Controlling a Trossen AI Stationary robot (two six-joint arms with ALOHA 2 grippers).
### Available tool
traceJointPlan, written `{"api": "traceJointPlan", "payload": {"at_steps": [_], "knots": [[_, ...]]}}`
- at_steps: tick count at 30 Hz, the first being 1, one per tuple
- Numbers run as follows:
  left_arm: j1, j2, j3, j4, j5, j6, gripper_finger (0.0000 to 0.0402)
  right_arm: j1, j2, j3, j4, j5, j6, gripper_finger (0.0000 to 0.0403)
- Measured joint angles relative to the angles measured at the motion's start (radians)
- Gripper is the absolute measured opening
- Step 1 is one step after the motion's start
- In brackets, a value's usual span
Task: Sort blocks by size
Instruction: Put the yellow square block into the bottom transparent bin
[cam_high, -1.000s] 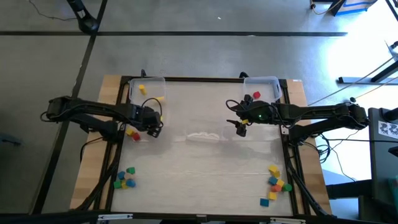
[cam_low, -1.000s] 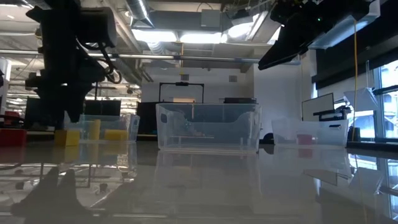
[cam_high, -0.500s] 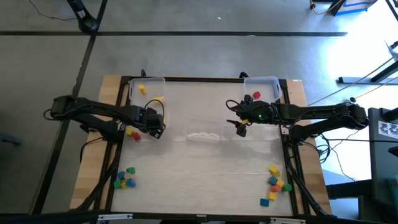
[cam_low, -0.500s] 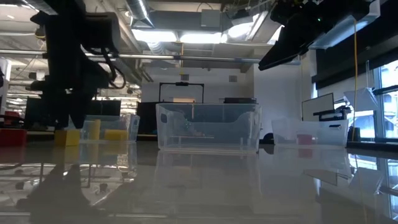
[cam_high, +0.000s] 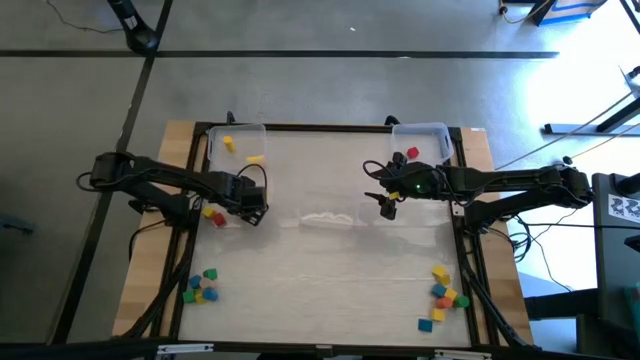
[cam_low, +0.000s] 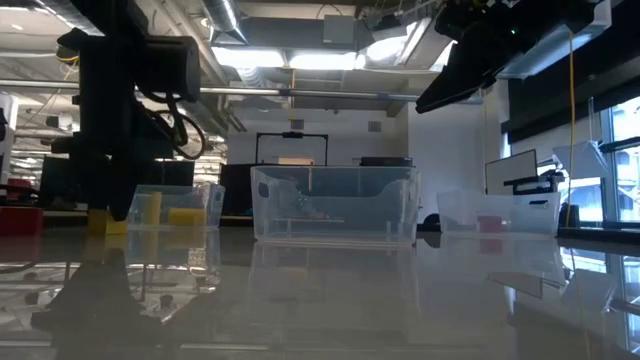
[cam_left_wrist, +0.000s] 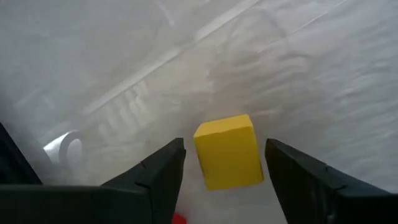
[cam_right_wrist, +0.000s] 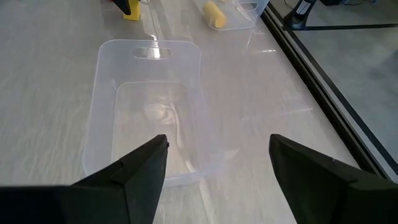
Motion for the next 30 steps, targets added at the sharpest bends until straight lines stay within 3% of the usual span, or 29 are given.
{"api": "traceJointPlan", "payload": {"at_steps": [7, 14, 22, 30], "knots": [[0.000, 0.004, 0.000, 0.027, 0.012, 0.013, 0.0154, 0.000, 0.000, 0.000, -0.001, 0.000, 0.000, 0.0280], [0.000, 0.015, -0.035, 0.067, 0.003, 0.063, 0.0126, 0.000, 0.000, 0.000, -0.001, 0.000, 0.000, 0.0280], [0.000, 0.011, -0.025, 0.070, 0.005, 0.105, 0.0122, 0.000, 0.000, 0.000, -0.001, 0.000, 0.000, 0.0280], [-0.003, 0.004, 0.104, 0.077, 0.013, 0.200, 0.0122, 0.000, 0.000, 0.000, 0.000, 0.000, 0.000, 0.0280]]}}
